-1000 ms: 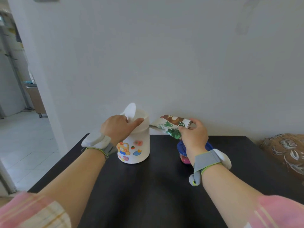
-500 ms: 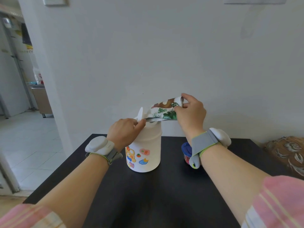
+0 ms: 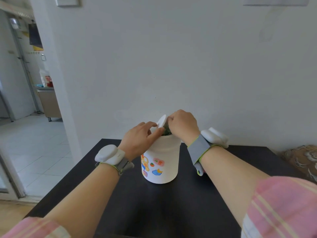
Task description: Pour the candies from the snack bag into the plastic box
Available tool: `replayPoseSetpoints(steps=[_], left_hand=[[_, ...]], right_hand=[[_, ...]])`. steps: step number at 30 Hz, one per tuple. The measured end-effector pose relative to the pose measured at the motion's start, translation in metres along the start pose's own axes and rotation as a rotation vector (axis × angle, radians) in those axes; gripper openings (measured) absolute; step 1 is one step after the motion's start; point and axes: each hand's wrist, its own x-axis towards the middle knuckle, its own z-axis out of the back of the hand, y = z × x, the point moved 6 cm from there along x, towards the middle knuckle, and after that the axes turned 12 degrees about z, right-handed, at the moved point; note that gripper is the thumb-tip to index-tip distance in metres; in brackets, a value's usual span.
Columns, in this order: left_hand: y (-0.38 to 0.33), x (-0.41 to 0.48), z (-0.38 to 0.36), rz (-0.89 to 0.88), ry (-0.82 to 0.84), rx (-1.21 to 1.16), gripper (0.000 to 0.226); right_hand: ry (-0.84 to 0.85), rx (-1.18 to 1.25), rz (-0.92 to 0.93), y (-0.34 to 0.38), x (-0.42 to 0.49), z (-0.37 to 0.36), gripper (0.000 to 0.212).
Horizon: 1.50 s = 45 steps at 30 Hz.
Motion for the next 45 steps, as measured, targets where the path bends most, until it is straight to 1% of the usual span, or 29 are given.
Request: replayPoseSetpoints(steps=[1,3,5,6,8,9,12,14,16,18,20,24,26,29,31,33,35,38,42,45], left_hand=[[0.002,0.001,0.0,-0.007,0.009,-0.033,0.061],[0.006,0.002,0.0,-0.008,0.02,-0.111,0.067],[0.008,0.001,-0.002,0.0,0.031,-0.177,0.057],[0.008,0.0,-0.002,-0.015,0.029,-0.198,0.05],[0.007,-0.003,-0.004,-0.069,0.017,-0.211,0.041],[0.005,-0.004,-0.004,-0.091,0.014,-0.223,0.04],[-0.006,-0.008,-0.006,-0.116,0.056,-0.25,0.046],[-0.014,-0.009,-0.008,-0.124,0.104,-0.221,0.049],[-0.015,-0.008,-0.009,-0.107,0.145,-0.172,0.055],[-0.015,-0.005,-0.008,-0.082,0.157,-0.055,0.061],[-0.016,-0.002,-0.01,-0.05,0.122,0.072,0.063],[-0.025,0.001,-0.016,0.067,-0.037,0.225,0.068],[-0.025,0.002,-0.021,0.068,-0.051,0.18,0.071],[-0.018,-0.002,-0.016,-0.056,-0.06,-0.068,0.059],[-0.012,-0.009,-0.012,-0.15,-0.076,-0.107,0.058],[-0.008,-0.012,-0.013,-0.199,-0.105,-0.026,0.057],[-0.007,-0.011,-0.017,-0.209,-0.168,0.078,0.054],[-0.016,-0.003,-0.024,-0.164,-0.261,0.228,0.055],[-0.027,0.012,-0.036,-0.031,-0.321,0.332,0.057],[-0.03,0.025,-0.046,0.026,-0.309,0.423,0.066]], right_hand=[[0.005,0.018,-0.017,-0.006,-0.001,-0.008,0.037],[-0.105,0.095,-0.038,-0.018,-0.006,-0.013,0.047],[-0.247,0.187,-0.089,-0.031,-0.013,-0.007,0.049],[-0.28,0.21,-0.118,-0.036,-0.015,-0.003,0.047],[-0.278,0.228,-0.152,-0.041,-0.02,0.0,0.043],[-0.275,0.233,-0.163,-0.042,-0.022,0.001,0.042],[-0.259,0.263,-0.218,-0.047,-0.028,0.003,0.042],[-0.243,0.291,-0.252,-0.051,-0.029,-0.002,0.044],[-0.25,0.335,-0.265,-0.053,-0.03,-0.007,0.045],[-0.245,0.354,-0.27,-0.056,-0.031,-0.011,0.046],[-0.24,0.355,-0.267,-0.059,-0.033,-0.012,0.045],[-0.218,0.345,-0.252,-0.064,-0.038,-0.014,0.04],[-0.21,0.32,-0.246,-0.07,-0.041,-0.012,0.034],[-0.202,0.235,-0.267,-0.089,-0.048,0.0,0.025],[-0.178,0.172,-0.3,-0.106,-0.055,0.004,0.024],[-0.138,0.129,-0.337,-0.121,-0.062,0.003,0.025],[-0.094,0.108,-0.368,-0.131,-0.068,-0.003,0.024],[-0.006,0.093,-0.406,-0.139,-0.077,-0.011,0.019],[0.123,0.153,-0.415,-0.144,-0.085,-0.015,0.02],[0.261,0.17,-0.348,-0.144,-0.087,-0.013,0.032]])
